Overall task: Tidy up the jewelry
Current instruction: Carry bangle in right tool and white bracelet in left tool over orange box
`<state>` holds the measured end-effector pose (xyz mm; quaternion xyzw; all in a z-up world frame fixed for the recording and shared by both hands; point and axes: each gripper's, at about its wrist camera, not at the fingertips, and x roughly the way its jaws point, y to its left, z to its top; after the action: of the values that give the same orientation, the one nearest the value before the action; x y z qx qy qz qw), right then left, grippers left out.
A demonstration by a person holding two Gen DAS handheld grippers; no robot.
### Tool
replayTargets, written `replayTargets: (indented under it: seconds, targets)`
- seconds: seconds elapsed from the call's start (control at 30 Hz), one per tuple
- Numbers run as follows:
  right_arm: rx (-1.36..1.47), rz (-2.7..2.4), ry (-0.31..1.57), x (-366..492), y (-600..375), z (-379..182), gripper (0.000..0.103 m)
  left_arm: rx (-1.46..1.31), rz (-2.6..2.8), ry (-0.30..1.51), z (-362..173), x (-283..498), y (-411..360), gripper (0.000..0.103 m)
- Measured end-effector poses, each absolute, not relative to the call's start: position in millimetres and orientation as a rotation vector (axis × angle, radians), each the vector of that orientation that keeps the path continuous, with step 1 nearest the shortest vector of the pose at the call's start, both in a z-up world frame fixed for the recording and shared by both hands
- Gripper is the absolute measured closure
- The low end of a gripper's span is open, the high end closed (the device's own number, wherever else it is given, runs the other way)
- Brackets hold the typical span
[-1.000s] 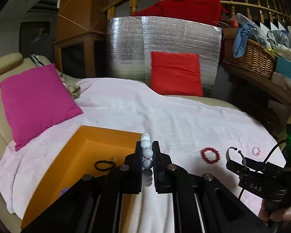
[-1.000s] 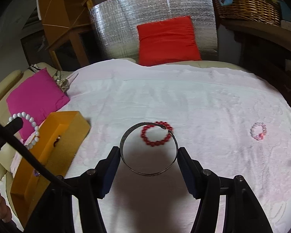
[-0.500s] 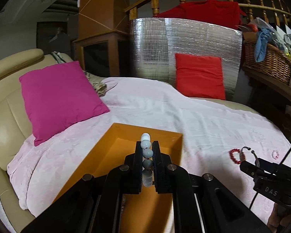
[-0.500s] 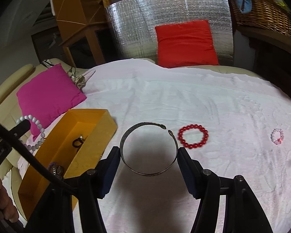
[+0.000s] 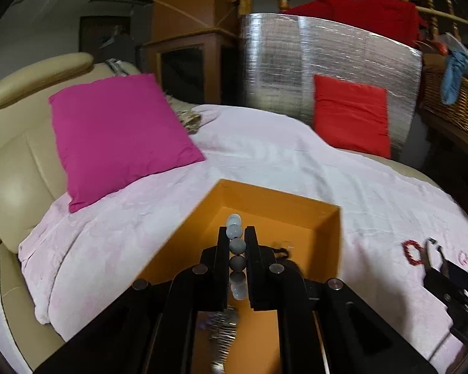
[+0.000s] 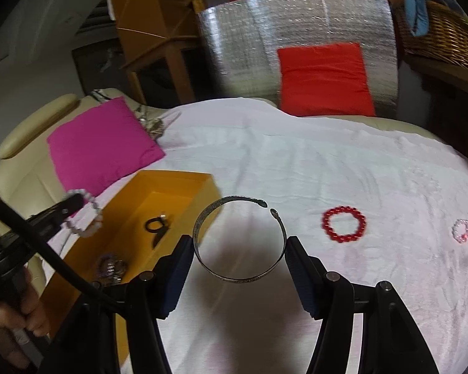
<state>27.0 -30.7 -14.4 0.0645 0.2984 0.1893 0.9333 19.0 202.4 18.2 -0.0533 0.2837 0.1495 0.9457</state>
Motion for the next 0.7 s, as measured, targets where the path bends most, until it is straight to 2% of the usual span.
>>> replayTargets:
  seconds: [0.37,0.7]
  targets:
    - [0.054,0.494,0.583,42.5,16.8,9.8,0.04,-0.222,0.353,0.598,11.2,14.6,254.0,0.093]
    - [0.06,0.644,0.815,116.7,89.3,18.4,0.039,-0.255,0.25,0.645,8.7,2.3,248.7,0.093]
